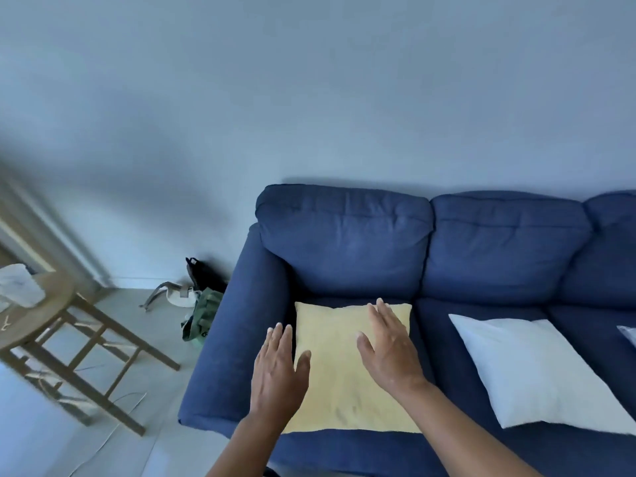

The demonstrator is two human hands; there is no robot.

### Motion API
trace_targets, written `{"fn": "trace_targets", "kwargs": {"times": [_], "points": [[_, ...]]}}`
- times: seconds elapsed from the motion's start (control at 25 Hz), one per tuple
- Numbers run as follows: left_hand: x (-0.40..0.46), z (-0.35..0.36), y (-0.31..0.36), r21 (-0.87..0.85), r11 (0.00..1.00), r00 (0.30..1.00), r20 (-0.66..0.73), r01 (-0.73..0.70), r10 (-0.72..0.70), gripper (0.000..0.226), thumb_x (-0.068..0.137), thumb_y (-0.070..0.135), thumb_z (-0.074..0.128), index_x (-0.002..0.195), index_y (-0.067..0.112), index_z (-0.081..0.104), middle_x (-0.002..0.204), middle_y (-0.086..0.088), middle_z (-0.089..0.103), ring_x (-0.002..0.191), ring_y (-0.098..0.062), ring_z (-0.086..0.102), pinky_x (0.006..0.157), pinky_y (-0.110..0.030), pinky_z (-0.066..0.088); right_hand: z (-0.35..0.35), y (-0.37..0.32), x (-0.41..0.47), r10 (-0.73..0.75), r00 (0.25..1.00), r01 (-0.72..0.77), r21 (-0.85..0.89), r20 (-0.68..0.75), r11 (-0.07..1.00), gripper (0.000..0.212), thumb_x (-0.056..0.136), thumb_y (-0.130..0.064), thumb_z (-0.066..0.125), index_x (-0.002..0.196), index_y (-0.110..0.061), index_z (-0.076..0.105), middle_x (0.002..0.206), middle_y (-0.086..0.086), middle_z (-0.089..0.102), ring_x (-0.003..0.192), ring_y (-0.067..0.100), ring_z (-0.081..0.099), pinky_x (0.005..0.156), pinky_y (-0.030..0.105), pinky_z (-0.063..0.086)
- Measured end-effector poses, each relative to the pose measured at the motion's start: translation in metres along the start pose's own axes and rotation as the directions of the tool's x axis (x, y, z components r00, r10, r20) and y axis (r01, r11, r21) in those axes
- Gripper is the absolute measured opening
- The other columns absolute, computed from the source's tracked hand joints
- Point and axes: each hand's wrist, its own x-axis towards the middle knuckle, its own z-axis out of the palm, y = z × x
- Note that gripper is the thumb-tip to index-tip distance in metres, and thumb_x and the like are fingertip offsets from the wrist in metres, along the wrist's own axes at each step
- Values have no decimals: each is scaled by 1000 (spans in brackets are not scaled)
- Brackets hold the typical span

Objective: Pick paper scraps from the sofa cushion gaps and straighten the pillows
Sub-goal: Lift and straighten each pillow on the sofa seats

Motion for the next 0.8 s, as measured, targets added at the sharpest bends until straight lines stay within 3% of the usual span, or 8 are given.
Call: {"fn": "trace_targets", "kwargs": {"times": [0.4, 0.8], "points": [[72, 49, 39, 35, 992, 990, 76, -124, 121, 66, 101, 43, 47, 156, 14, 26, 165, -5, 21, 153, -21, 12, 121, -33, 18, -13, 60, 49, 103, 993, -104, -5, -49, 995, 63, 103, -37, 45, 158, -15, 24, 168, 6, 13, 156, 20, 9, 126, 34, 15], [142, 104, 73, 93, 994, 984, 169, -63, 47, 65, 100, 38, 52, 154, 12, 28, 162, -8, 26, 152, -26, 19, 120, -37, 24, -8, 120, 124, 147, 987, -150, 37, 69, 988, 63, 103, -37, 46, 158, -15, 23, 168, 7, 11, 156, 19, 6, 127, 34, 14]]}}
